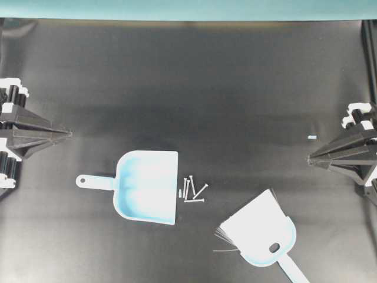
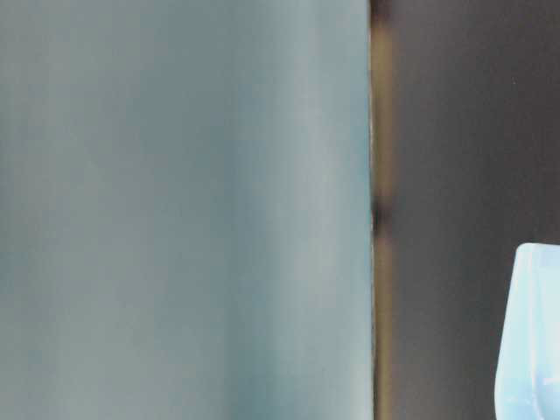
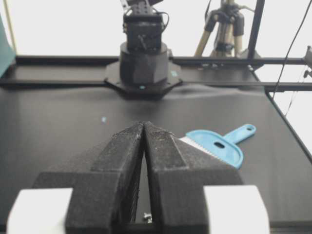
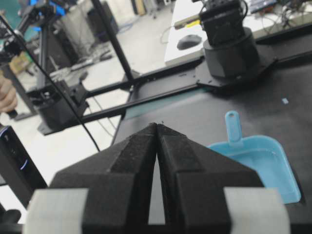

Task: Hold the dustpan with the left arm, while a human hand uses a hand brush to gather screws into the dustpan.
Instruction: 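Move the left gripper to the light-blue dustpan handle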

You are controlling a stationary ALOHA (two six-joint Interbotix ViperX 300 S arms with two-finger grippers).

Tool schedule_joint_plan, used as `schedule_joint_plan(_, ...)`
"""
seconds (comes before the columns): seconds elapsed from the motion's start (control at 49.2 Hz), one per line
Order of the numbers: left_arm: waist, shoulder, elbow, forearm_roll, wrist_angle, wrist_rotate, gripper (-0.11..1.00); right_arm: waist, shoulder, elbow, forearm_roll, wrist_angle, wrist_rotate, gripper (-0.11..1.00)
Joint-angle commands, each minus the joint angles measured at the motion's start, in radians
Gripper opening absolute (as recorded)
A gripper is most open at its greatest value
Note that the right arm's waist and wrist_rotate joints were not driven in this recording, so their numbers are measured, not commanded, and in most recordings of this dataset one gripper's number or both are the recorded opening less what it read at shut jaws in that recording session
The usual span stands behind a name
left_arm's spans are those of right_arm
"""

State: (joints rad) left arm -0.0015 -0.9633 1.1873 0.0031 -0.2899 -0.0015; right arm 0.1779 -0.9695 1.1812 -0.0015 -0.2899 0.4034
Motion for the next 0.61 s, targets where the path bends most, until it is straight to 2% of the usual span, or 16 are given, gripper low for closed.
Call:
schedule_joint_plan(0.0,-0.048,0.023,-0.035,0.04,0.041,-0.021,0.06,0.0,0.005,-0.009,-0.003,-0.003,0.0,0.04)
schedule_joint_plan(0.081,-0.066,0.049,-0.052,0.04,0.143,-0.041,0.0,0.0,-0.014,-0.002,-0.005,0.064,0.0,0.0)
schedule_joint_plan(0.244,-0.071,0.107,-0.077,0.04,0.327,-0.061,0.0,0.0,-0.075,-0.006,-0.006,0.305,0.0,0.0)
schedule_joint_plan(0.386,-0.071,0.166,-0.086,0.04,0.403,-0.06,0.0,0.0,-0.127,0.0,-0.006,0.443,0.0,0.0)
schedule_joint_plan(0.59,-0.074,0.245,-0.101,0.04,0.5,-0.061,0.0,0.0,-0.216,0.029,-0.006,0.543,0.002,0.0)
